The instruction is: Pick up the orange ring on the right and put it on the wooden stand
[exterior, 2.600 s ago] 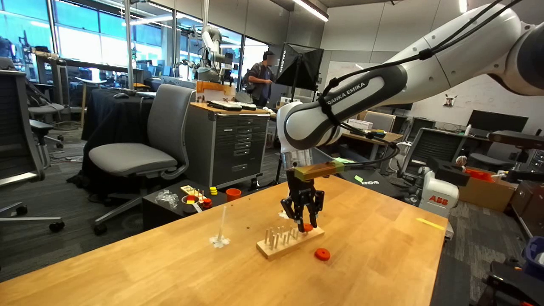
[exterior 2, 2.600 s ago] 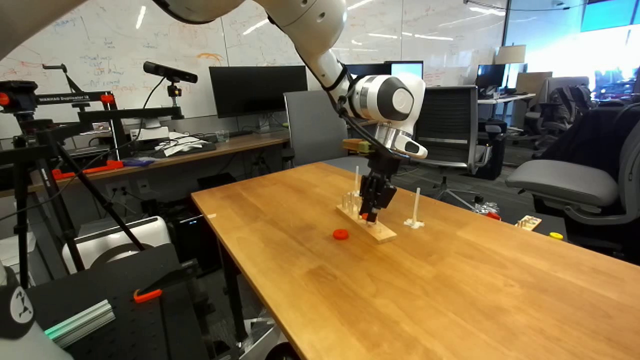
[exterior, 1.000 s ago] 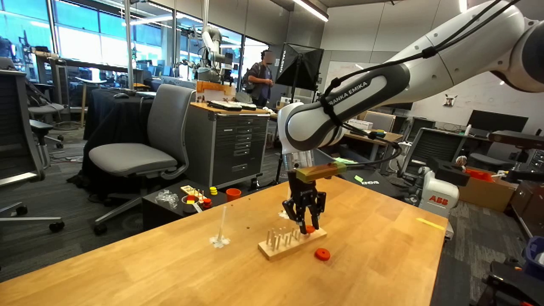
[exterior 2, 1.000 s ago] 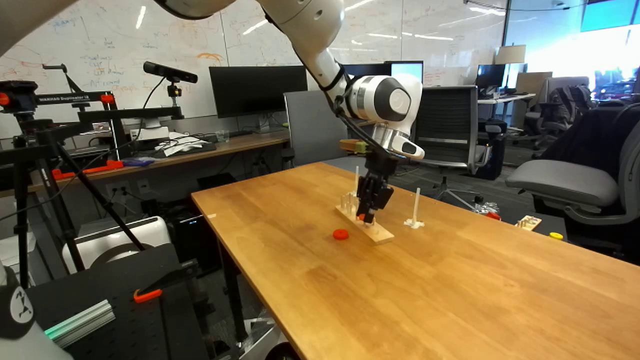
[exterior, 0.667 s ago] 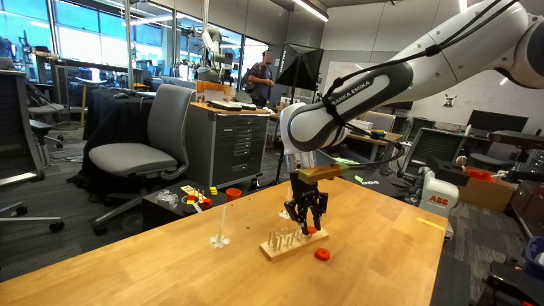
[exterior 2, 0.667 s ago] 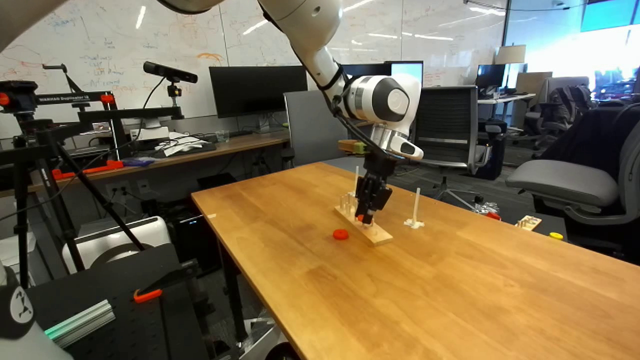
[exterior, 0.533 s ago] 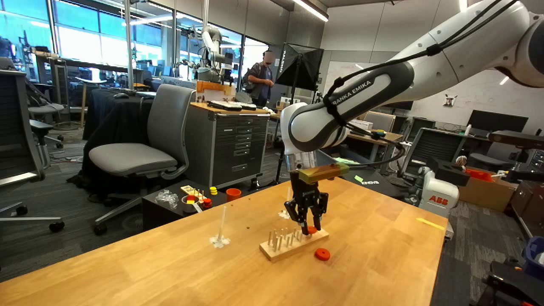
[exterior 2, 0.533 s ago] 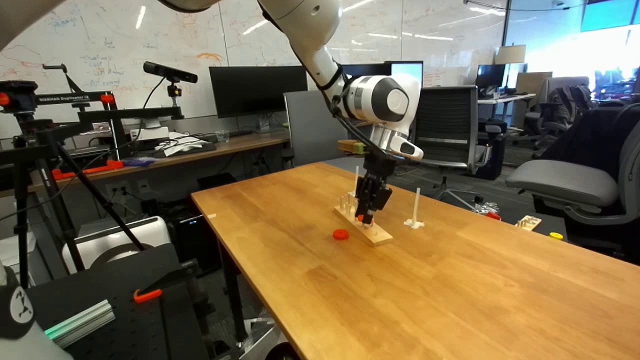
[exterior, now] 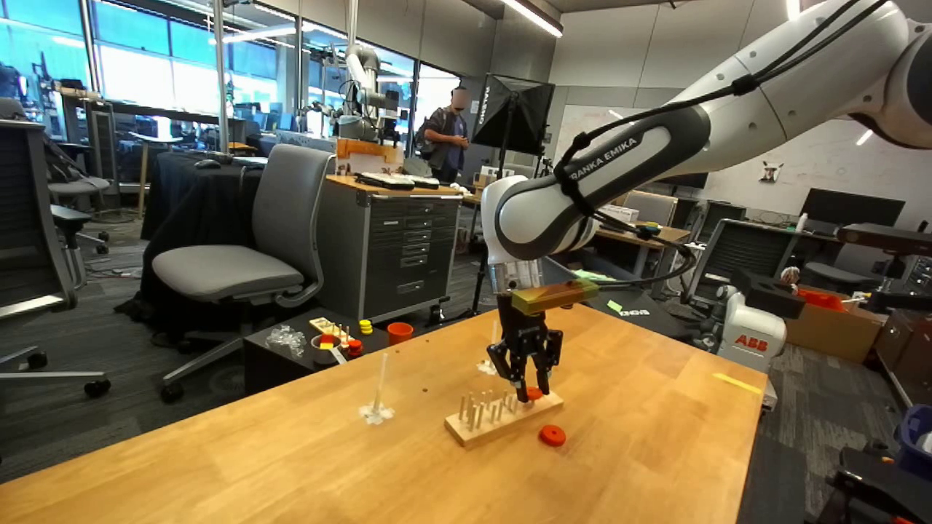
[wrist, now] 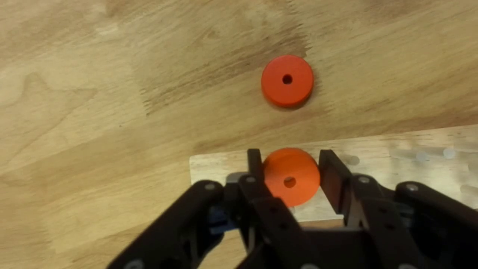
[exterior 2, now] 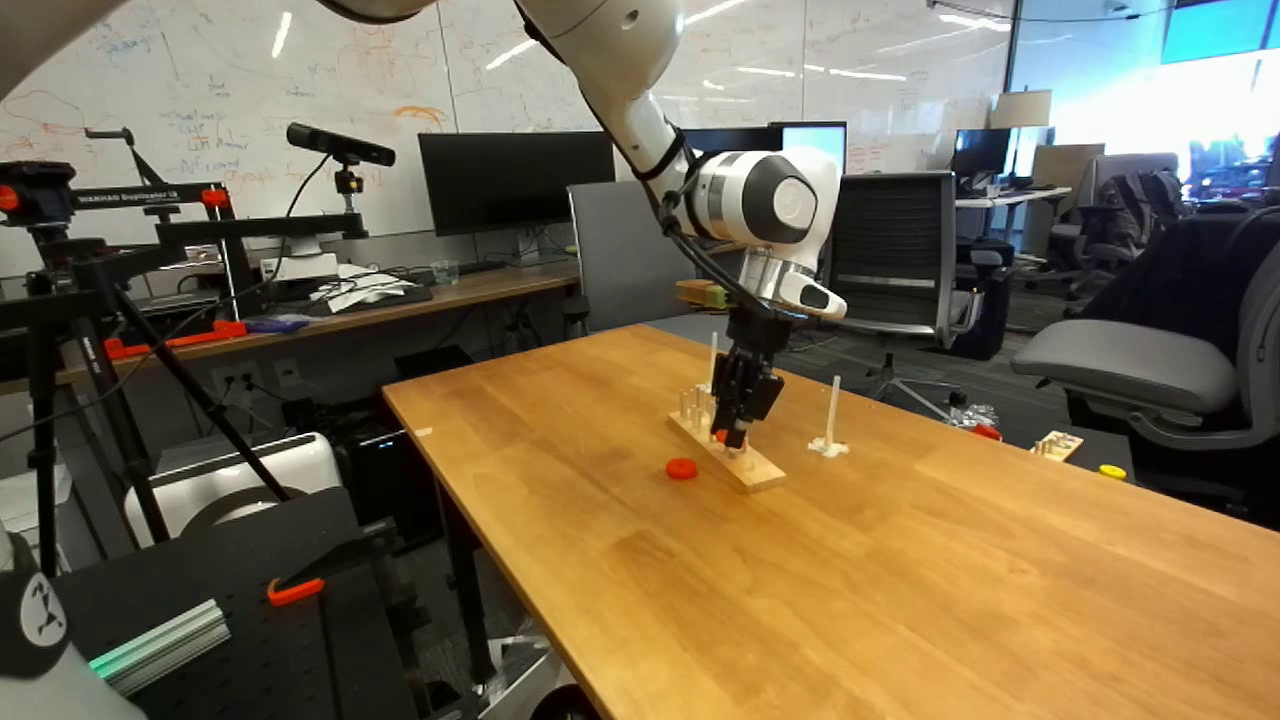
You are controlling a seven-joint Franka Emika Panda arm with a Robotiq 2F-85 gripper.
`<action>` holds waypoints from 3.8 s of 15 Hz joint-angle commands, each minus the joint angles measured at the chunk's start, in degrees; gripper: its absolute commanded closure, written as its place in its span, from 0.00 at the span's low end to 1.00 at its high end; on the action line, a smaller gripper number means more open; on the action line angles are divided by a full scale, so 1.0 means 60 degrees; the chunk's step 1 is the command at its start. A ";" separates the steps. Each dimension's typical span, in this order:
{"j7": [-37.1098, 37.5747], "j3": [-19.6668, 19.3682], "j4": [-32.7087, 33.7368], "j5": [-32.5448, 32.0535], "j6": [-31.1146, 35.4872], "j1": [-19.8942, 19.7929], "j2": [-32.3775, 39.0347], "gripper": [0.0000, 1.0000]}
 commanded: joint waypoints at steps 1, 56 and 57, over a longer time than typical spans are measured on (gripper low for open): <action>0.0157 -0.0123 -0.0367 0.0007 0.1063 0.0090 0.0301 0.83; -0.2163 0.0445 -0.6030 0.0052 0.6308 -0.0217 -0.2917 0.83; -0.2175 0.0435 -0.6134 0.0031 0.6314 -0.0214 -0.2984 0.83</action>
